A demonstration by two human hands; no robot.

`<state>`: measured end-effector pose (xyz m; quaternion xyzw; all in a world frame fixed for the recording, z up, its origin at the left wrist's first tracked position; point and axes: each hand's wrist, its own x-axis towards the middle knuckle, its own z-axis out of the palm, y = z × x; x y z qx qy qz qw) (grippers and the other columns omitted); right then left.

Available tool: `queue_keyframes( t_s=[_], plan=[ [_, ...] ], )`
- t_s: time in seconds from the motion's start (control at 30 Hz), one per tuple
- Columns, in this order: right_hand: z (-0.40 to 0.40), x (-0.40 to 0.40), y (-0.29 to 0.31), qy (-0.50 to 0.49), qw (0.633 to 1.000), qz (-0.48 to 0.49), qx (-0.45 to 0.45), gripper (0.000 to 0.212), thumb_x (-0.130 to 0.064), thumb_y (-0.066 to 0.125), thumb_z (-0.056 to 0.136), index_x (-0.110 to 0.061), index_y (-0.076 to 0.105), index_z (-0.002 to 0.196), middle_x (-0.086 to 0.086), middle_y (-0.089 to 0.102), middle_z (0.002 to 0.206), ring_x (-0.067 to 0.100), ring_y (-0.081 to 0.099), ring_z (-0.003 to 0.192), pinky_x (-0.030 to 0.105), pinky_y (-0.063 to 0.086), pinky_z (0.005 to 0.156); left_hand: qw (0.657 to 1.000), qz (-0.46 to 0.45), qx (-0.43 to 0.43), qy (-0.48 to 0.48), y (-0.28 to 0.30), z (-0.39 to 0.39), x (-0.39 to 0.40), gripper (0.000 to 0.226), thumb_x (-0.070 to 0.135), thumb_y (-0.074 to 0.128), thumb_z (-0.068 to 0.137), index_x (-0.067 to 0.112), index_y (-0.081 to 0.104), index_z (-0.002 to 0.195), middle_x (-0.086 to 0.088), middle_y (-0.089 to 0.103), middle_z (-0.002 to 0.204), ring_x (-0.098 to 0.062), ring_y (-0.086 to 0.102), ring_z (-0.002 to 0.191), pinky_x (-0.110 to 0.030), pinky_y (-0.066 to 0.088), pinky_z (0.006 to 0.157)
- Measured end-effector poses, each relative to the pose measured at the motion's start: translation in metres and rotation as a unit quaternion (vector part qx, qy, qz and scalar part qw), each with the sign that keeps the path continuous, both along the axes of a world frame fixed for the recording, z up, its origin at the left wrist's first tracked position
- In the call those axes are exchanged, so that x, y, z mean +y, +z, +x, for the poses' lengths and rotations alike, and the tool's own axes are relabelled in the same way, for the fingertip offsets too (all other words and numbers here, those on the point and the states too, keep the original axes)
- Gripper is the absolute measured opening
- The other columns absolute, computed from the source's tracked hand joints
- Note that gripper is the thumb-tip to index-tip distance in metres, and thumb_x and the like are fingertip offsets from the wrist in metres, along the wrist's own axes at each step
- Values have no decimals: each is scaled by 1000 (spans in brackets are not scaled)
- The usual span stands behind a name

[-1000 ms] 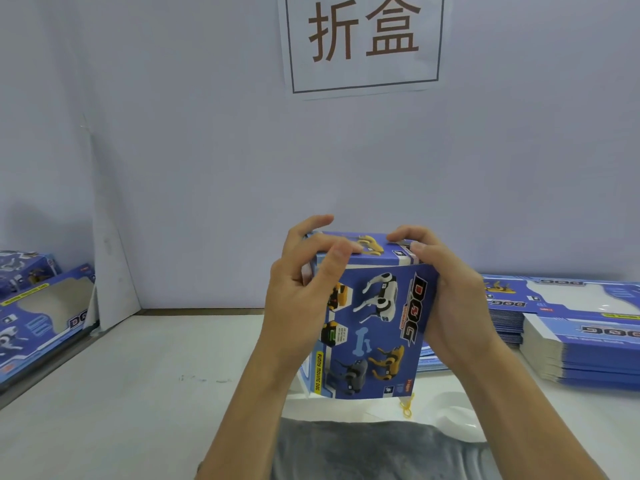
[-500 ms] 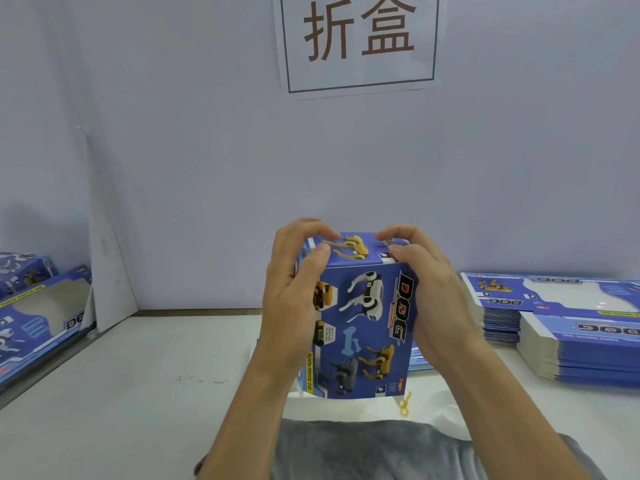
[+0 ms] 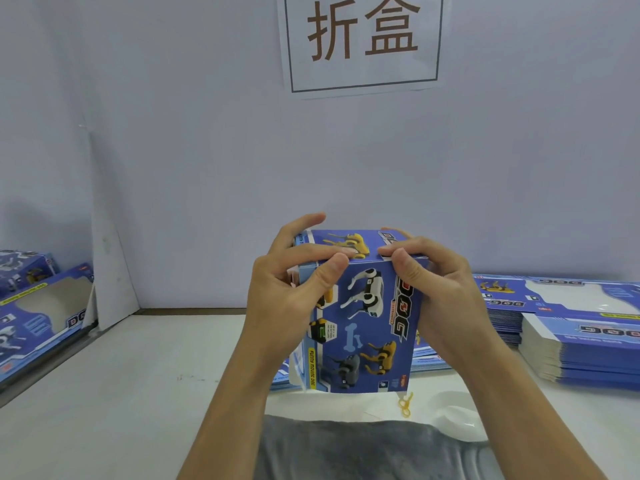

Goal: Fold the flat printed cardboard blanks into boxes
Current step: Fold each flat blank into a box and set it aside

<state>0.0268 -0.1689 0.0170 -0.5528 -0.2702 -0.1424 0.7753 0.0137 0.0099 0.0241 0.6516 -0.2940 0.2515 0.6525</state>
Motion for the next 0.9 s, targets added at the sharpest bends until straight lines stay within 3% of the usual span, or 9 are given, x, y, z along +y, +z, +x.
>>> queue_keyframes(
  t_s=[0.1, 0.2, 0.27, 0.4, 0.5, 0.57, 0.67, 0.77, 0.9],
  plan=[
    [-1, -1, 1, -3, 1000, 1, 2, 15, -35, 75, 72, -21, 75, 77, 1, 74, 97, 25, 74, 75, 33, 58, 58, 999, 18, 25, 15, 4, -3, -1, 27, 49, 64, 73, 39, 79, 94, 10, 49, 141, -12, 52, 131, -30, 61, 73],
    [-3, -1, 4, -1, 1000, -25, -8, 7, -26, 70, 79, -21, 74, 79, 0, 73, 86, 24, 73, 74, 34, 59, 59, 992, 100, 40, 64, 10, -3, 7, 48, 60, 73, 76, 53, 59, 121, 17, 47, 139, -7, 56, 124, -30, 60, 84],
    [-6, -1, 7, -8, 999, -48, -25, 9, -24, 69, 80, -24, 75, 86, -1, 73, 87, 28, 73, 77, 40, 61, 63, 984, 152, 49, 83, 15, -4, 16, 63, 69, 73, 66, 60, 48, 123, 21, 50, 133, -6, 59, 119, -28, 59, 84],
    [-16, 4, 16, -47, 988, -127, -76, 37, -21, 71, 82, -30, 65, 117, -12, 73, 109, 25, 74, 92, 46, 62, 75, 958, 255, 31, 124, 19, -9, 23, 75, 73, 70, 55, 55, 49, 125, 27, 53, 124, -7, 56, 120, -31, 54, 92],
    [-21, 5, 20, -71, 979, -165, -91, 53, -25, 81, 78, -33, 58, 125, -14, 66, 122, 22, 72, 100, 46, 62, 76, 953, 290, 58, 70, 18, -10, 19, 75, 59, 84, 62, 53, 46, 125, 16, 60, 125, -7, 66, 107, -36, 60, 85],
    [-24, 5, 23, -77, 972, -192, -109, 56, -24, 79, 74, -35, 57, 125, -18, 65, 121, 15, 71, 102, 36, 63, 75, 943, 319, 55, 72, 18, -10, 17, 79, 63, 81, 59, 51, 43, 127, 17, 61, 122, -6, 68, 102, -35, 61, 81],
    [-24, 9, 26, -122, 958, -208, -157, 57, -17, 83, 77, -32, 56, 125, -19, 67, 118, 3, 65, 111, 13, 53, 83, 961, 267, 32, 65, 15, -7, 16, 69, 55, 86, 65, 43, 48, 122, 19, 66, 108, -6, 71, 90, -28, 62, 72],
    [-23, 16, 26, -252, 930, -175, -202, 48, -25, 82, 79, -30, 59, 121, -17, 64, 122, -1, 56, 121, 12, 42, 95, 982, 169, 8, 85, 13, -4, 16, 59, 56, 78, 61, 41, 50, 111, 23, 68, 93, -3, 71, 78, -18, 57, 61],
    [-22, 24, 24, -379, 877, -147, -256, 17, -15, 70, 88, -23, 64, 102, -3, 65, 101, 14, 60, 98, 8, 41, 78, 992, -7, 29, 122, 5, 8, 23, 58, 57, 73, 65, 32, 51, 112, 23, 71, 91, -7, 73, 80, -18, 56, 61]
  ],
)
